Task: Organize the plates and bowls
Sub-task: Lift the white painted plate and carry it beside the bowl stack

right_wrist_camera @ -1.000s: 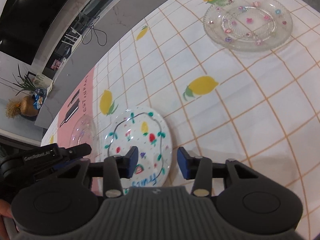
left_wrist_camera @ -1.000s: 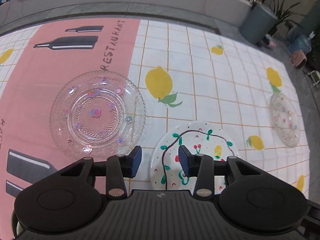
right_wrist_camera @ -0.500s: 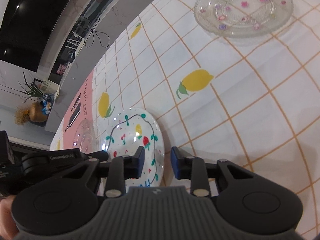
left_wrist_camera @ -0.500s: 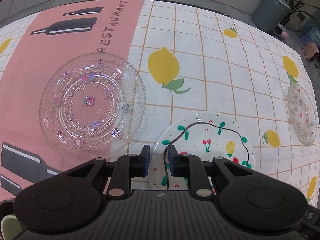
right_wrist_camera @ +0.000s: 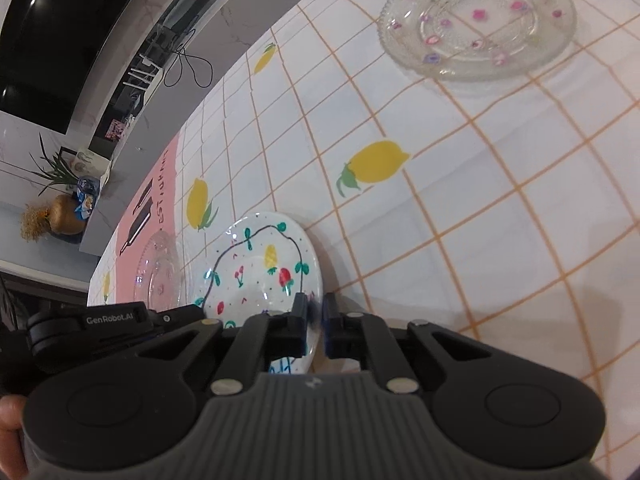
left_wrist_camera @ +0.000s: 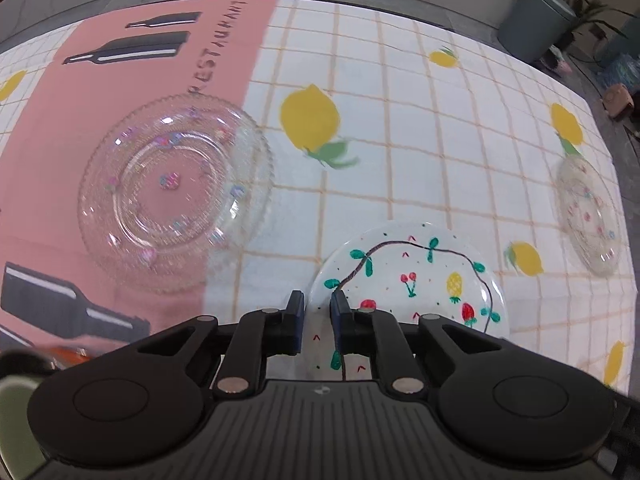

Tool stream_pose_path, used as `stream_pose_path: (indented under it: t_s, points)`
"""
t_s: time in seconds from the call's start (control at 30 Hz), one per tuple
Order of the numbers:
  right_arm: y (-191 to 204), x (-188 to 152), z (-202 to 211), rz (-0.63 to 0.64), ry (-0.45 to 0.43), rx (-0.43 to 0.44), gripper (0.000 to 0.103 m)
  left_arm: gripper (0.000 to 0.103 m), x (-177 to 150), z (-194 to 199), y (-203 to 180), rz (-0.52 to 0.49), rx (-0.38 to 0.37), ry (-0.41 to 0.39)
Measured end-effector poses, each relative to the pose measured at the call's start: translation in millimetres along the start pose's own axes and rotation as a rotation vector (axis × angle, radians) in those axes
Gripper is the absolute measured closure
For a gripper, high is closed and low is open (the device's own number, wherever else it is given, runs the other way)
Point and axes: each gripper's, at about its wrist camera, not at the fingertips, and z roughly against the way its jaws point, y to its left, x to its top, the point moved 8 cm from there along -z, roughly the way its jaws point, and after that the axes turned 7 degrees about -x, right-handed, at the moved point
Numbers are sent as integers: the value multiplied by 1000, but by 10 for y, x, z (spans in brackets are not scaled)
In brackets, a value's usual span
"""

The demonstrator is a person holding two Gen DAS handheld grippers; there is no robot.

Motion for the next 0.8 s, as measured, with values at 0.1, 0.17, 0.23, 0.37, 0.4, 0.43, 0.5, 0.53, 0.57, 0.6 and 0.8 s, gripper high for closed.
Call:
stream_pose_path:
  t_s: [0.1,0.17,0.23,0.37,0.4,0.43,0.5,0.53,0.57,0.6,0.8]
  points:
    - [-100,0,83,-8,4,-17,98,88,-133,17,-60,19,-17,11]
    - [-159,-25,146,-5,6,-27,98,88,-236,36,-88,42,-31,13]
    - [-205,-65,217,1,5,-36,98,88,-333,73,-117,59,-45,9]
    - [-271,-156,364,16,-4,-51,98,88,-521,162,-165,76,-64,5]
    - [-286,-180,397,20,-3,-55,98,88,-571,187,-170,82,-70,2]
    - [-309,-207,434,24,-3,-58,98,88,-613,209,-169,88,-78,-1]
    - [-339,-263,490,39,-3,-61,98,88,-702,250,-167,103,-93,-6]
    - [-361,-290,517,44,-1,-64,98,88,-745,270,-169,108,-100,-9]
    - [-377,-318,540,47,0,-67,98,88,-788,284,-170,115,-108,-12]
    - [-392,-343,560,52,1,-69,98,88,-830,299,-170,121,-116,-14]
    - [-462,-480,607,87,17,-84,97,88,-1078,338,-157,148,-143,-20]
